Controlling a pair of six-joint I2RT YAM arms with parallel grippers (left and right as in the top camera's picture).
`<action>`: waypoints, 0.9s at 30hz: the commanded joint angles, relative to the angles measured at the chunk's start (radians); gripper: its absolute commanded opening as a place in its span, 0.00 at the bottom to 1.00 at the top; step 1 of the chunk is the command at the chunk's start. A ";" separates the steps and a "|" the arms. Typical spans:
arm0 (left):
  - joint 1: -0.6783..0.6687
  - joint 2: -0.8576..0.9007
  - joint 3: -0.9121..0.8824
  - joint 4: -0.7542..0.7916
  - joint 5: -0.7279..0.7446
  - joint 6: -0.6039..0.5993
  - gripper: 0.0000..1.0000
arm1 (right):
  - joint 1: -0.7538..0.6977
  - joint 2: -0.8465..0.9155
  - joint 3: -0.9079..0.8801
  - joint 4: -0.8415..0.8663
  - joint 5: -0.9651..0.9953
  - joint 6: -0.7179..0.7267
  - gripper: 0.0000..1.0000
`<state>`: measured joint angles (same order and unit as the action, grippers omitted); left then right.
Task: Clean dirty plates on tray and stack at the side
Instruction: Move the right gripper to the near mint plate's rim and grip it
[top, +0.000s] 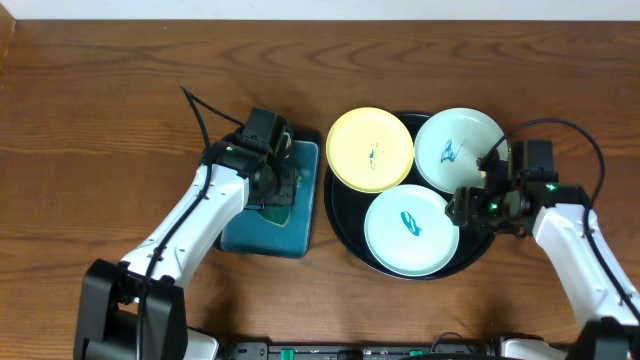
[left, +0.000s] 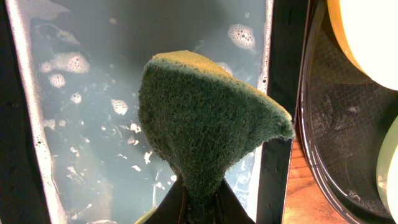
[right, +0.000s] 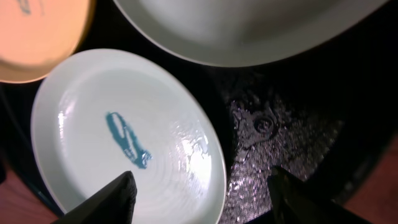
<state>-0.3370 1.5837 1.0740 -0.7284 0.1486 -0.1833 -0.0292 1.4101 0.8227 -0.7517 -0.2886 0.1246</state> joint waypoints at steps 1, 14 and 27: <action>-0.003 -0.002 0.007 0.000 0.001 -0.002 0.08 | 0.007 0.046 0.014 0.018 -0.008 0.001 0.63; -0.003 -0.002 0.007 0.000 0.001 -0.002 0.08 | 0.057 0.169 0.014 0.108 0.024 0.002 0.44; -0.003 -0.002 0.007 0.000 0.001 -0.002 0.07 | 0.057 0.256 0.013 0.108 0.045 0.002 0.14</action>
<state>-0.3370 1.5837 1.0740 -0.7284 0.1513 -0.1833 0.0181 1.6390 0.8249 -0.6456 -0.2317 0.1234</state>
